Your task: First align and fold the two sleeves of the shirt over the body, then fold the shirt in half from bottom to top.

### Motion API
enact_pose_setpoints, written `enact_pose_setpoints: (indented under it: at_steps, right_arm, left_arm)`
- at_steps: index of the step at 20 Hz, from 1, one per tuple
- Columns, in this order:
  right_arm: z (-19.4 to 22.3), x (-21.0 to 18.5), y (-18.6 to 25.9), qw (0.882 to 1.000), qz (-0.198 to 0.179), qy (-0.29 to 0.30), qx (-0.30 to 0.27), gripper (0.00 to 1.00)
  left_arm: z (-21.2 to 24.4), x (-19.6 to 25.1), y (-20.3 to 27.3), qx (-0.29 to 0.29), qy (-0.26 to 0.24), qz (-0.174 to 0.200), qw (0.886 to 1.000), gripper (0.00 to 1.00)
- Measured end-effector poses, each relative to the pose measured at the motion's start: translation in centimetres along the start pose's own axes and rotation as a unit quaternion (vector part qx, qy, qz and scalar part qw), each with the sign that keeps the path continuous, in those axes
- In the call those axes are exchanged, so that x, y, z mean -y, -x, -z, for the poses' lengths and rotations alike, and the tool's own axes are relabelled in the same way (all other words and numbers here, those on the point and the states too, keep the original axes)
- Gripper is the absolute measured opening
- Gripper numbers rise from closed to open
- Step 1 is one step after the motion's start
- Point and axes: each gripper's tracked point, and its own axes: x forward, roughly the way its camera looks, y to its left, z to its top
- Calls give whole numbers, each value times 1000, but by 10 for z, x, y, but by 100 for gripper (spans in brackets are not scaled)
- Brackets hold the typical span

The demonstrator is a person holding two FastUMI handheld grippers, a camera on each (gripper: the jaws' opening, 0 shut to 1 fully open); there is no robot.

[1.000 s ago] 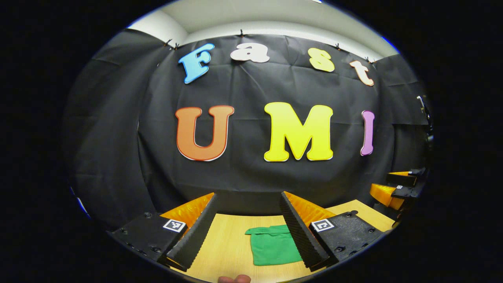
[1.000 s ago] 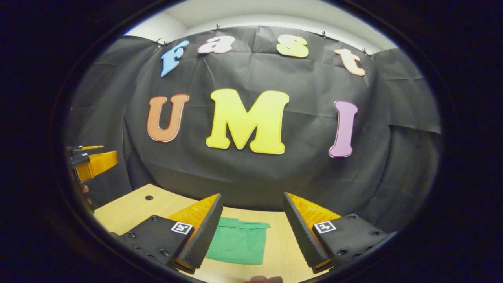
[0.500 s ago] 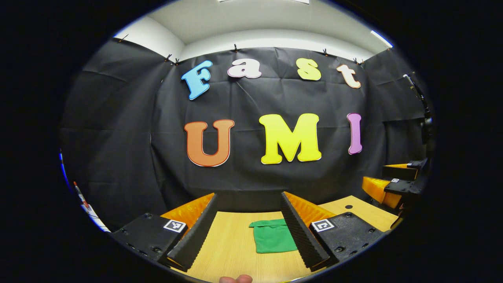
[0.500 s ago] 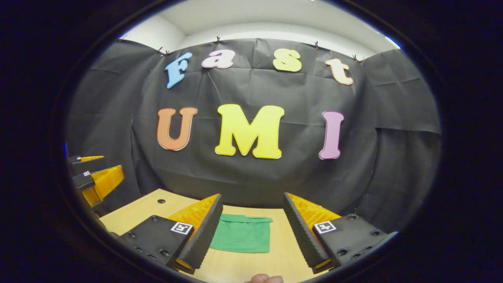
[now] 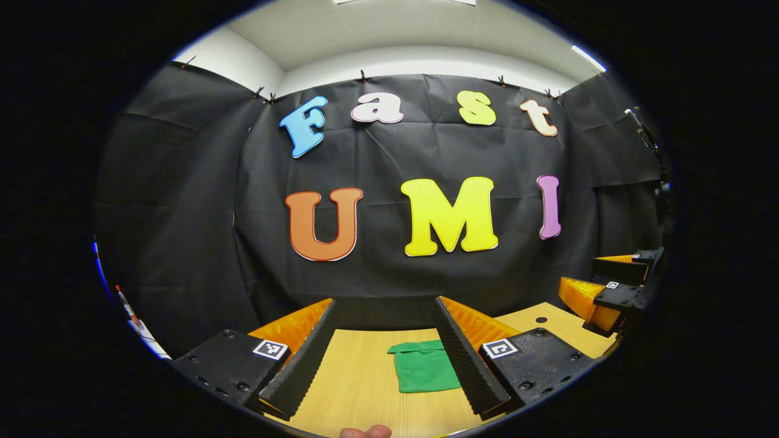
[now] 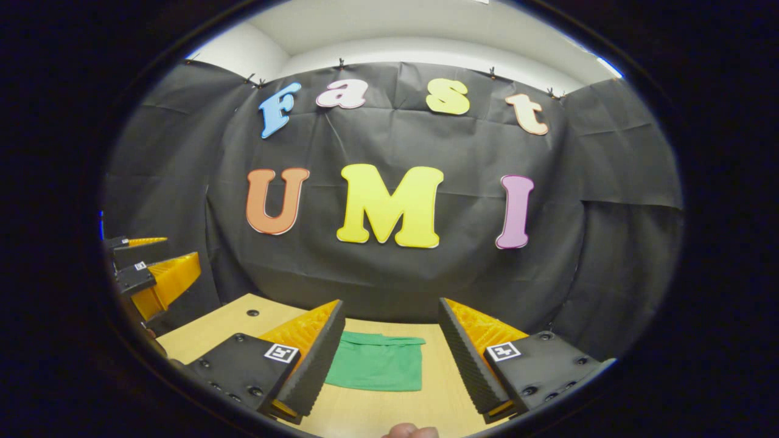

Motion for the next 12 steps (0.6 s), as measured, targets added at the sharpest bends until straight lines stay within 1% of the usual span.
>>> enact_pose_setpoints:
  at_steps: [3, 4, 5, 6, 7, 10, 11, 12]
  right_arm:
    - [-4, -2, -2, 1000, -2, -4, 2, 96]
    - [-5, -2, -3, 1000, -2, -2, 2, 93]
    - [-4, -2, -4, 1000, 0, -1, 2, 93]
    - [-4, -3, -4, 1000, -2, -4, 1, 96]
    - [-3, -2, -4, 1000, -3, -5, -1, 93]
    - [-4, -2, -5, 1000, -2, -5, 0, 93]
    - [-4, -1, -4, 1000, -1, -6, 1, 96]
    - [-3, 0, -5, 1000, 0, -6, 2, 93]
  left_arm:
    - [2, 0, -3, -3, 5, 1, 1000, 100]
    - [2, 1, -4, -3, 6, 2, 1000, 100]
    - [1, 1, -4, -4, 6, 1, 1000, 100]
    - [2, 2, -4, -4, 6, 2, 1000, 100]
    - [0, 2, -5, -3, 7, 3, 1000, 100]
    - [0, 6, -5, -2, 7, 8, 1000, 100]
    - [1, 6, -5, -3, 8, 8, 1000, 94]
    - [2, 8, -6, -4, 8, 9, 1000, 94]
